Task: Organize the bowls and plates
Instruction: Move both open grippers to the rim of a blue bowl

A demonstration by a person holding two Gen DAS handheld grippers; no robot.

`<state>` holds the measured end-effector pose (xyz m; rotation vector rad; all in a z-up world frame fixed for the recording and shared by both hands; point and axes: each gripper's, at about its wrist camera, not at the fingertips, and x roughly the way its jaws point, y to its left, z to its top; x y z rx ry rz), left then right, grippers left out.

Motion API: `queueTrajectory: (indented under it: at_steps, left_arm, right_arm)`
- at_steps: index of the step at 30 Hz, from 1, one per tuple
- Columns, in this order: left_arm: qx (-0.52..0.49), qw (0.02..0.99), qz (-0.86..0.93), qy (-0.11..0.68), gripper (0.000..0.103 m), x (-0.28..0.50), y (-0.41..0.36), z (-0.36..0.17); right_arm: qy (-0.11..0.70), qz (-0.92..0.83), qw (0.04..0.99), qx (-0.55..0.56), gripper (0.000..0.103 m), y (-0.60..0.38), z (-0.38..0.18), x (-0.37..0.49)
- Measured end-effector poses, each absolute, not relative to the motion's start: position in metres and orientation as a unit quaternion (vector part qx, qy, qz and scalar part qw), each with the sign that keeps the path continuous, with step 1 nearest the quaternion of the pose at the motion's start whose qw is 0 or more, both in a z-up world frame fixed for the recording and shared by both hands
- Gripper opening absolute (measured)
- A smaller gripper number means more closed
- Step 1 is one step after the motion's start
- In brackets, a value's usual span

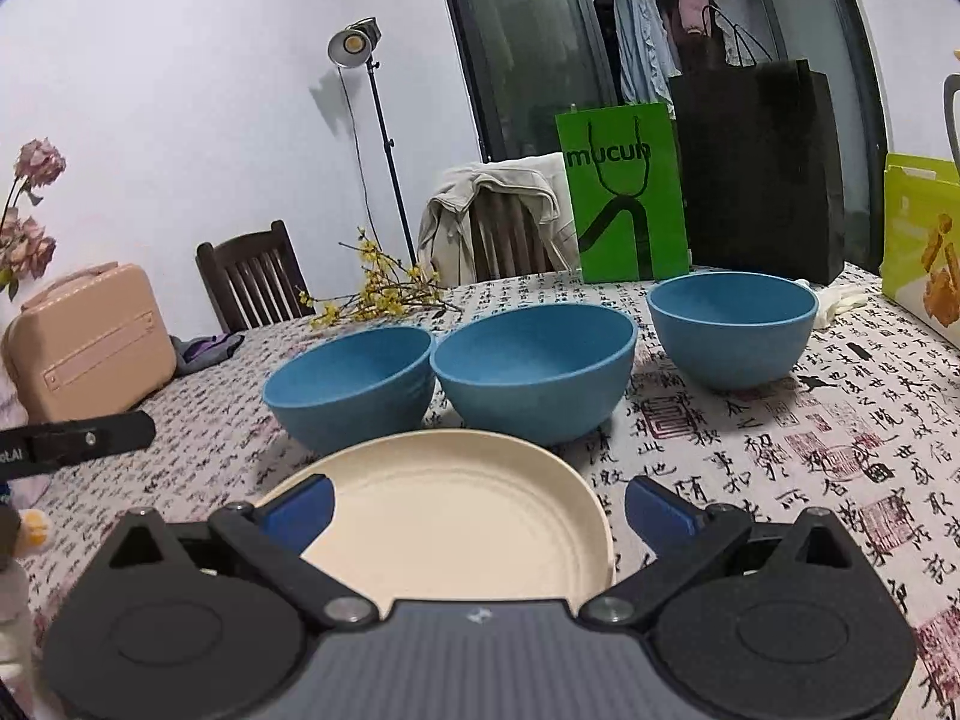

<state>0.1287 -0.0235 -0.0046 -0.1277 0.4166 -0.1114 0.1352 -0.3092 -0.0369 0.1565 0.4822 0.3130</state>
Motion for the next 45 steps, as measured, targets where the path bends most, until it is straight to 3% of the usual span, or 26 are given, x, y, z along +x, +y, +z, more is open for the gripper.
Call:
queueTrajectory:
  at_steps: [33, 45]
  left_arm:
    - [-0.04, 0.96, -0.05, 0.272, 0.103, 0.224, -0.002, 0.053]
    - [-0.101, 0.942, -0.049, 0.318, 0.103, 0.289, 0.002, 0.057]
  right_arm:
    - [0.288, 0.124, 0.949, 0.03, 0.103, -0.266, 0.009, 0.203]
    - [0.296, 0.089, 0.95, 0.04, 0.103, -0.253, 0.027, 0.235]
